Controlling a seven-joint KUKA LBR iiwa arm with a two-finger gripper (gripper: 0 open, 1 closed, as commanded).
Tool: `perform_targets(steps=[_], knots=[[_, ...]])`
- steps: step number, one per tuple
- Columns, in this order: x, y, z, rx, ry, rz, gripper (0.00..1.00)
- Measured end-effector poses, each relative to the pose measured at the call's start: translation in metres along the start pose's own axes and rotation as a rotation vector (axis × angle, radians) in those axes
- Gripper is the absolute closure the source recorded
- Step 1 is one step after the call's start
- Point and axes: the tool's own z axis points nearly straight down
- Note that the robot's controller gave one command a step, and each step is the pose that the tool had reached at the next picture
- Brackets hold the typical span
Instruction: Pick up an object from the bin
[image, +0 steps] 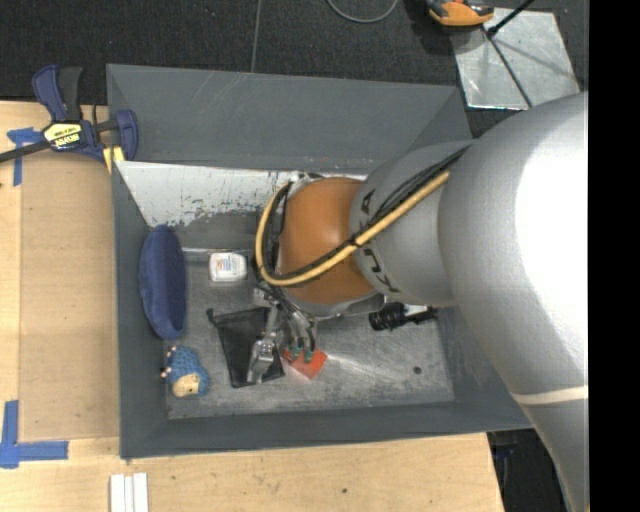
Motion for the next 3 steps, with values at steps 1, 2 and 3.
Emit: perform_targets(steps=[1,2,3], knots=[[0.013,-0.007,-0.027,0.000,0.001,0.171,0.00],[0.016,-0.006,-0.026,0.001,0.001,0.383,0.00],[0.019,-0.010,-0.001,-0.001,0.004,0.488,0.00]])
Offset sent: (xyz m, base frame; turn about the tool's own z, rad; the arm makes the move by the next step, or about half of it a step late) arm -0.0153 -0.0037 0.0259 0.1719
